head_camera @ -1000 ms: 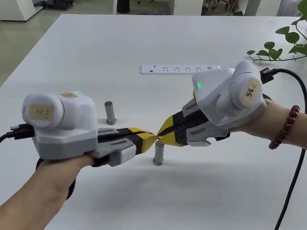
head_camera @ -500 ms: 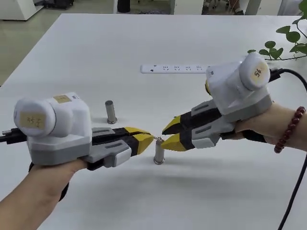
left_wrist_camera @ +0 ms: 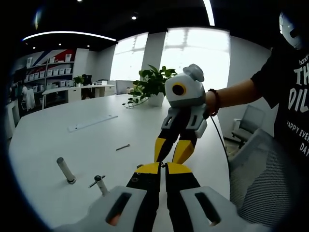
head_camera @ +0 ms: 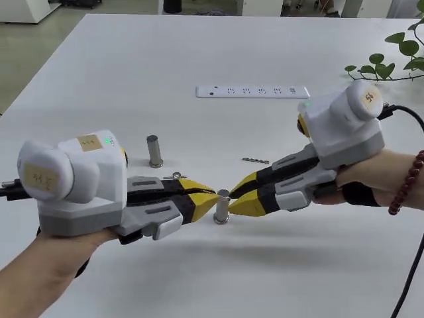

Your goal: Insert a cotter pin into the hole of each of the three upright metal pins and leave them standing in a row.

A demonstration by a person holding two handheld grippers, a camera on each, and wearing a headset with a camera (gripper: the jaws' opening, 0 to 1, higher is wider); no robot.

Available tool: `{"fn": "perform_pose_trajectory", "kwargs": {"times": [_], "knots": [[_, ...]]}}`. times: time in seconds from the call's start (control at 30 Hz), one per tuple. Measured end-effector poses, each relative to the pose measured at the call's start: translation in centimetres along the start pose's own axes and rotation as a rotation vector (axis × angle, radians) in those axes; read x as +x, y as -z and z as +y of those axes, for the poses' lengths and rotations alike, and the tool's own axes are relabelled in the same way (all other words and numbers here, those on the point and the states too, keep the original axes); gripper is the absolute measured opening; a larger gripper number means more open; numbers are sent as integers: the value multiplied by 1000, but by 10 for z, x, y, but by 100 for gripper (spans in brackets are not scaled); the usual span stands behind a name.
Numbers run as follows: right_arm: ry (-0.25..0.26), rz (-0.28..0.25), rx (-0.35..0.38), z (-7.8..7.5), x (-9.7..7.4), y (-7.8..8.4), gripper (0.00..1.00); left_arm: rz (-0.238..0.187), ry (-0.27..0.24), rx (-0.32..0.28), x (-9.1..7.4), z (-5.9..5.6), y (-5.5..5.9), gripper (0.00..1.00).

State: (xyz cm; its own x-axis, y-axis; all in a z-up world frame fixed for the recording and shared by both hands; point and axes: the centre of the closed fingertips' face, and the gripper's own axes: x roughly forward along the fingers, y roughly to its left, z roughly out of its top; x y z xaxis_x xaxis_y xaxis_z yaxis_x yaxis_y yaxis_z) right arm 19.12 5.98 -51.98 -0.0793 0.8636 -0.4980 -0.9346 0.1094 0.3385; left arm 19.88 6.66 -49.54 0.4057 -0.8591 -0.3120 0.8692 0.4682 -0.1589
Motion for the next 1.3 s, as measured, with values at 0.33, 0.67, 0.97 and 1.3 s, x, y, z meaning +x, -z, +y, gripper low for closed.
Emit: {"fn": "perform_pose_trajectory", "kwargs": {"times": [0.33, 0.67, 0.97, 1.3], "knots": [[-33, 6, -11, 9, 6, 4, 7, 12, 34, 1, 1, -7, 6, 0], [-60, 12, -34, 15, 8, 3, 2, -7, 59, -3, 1, -14, 3, 0], [-31, 74, -127, 15, 6, 6, 0, 0, 63, -11, 1, -14, 6, 0], [21, 222, -278, 10, 9, 13, 0, 24, 57, 15, 3, -13, 12, 0]]}}
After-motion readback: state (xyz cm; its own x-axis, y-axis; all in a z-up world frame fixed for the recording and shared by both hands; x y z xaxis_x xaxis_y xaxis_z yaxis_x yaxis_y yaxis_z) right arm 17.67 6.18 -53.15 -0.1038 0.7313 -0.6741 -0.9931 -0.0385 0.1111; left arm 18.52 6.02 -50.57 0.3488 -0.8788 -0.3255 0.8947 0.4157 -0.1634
